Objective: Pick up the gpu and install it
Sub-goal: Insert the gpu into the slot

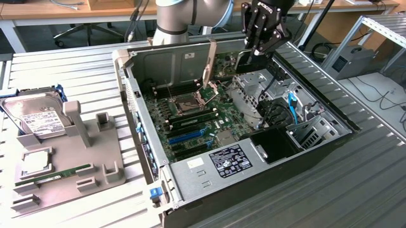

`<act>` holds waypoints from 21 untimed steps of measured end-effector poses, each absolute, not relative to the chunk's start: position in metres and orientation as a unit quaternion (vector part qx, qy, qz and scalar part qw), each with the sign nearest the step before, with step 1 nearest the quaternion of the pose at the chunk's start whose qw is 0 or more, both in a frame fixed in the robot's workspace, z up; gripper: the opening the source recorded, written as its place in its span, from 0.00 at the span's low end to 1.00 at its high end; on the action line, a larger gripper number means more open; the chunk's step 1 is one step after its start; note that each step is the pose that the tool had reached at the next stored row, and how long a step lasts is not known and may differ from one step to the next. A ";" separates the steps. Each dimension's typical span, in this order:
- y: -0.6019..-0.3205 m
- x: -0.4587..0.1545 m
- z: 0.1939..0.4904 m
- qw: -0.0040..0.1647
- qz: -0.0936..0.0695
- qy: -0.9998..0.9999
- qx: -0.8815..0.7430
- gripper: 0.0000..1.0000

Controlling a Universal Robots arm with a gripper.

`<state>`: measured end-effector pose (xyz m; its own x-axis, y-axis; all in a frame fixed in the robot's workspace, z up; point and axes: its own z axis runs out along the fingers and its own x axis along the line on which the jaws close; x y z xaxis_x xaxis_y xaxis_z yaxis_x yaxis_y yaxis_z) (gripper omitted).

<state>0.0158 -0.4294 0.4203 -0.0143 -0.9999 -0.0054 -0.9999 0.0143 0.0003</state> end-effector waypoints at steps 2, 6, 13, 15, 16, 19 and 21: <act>-0.429 0.015 0.420 0.002 0.002 0.712 -0.702 0.27; -0.429 0.015 0.420 0.002 0.002 0.712 -0.702 0.27; -0.429 0.015 0.420 0.002 0.002 0.712 -0.702 0.27; -0.429 0.014 0.420 0.002 0.002 0.712 -0.702 0.27; -0.429 0.013 0.420 0.002 0.002 0.712 -0.702 0.27; -0.429 0.010 0.420 0.002 0.002 0.712 -0.702 0.27; -0.429 0.006 0.420 0.002 0.002 0.712 -0.702 0.27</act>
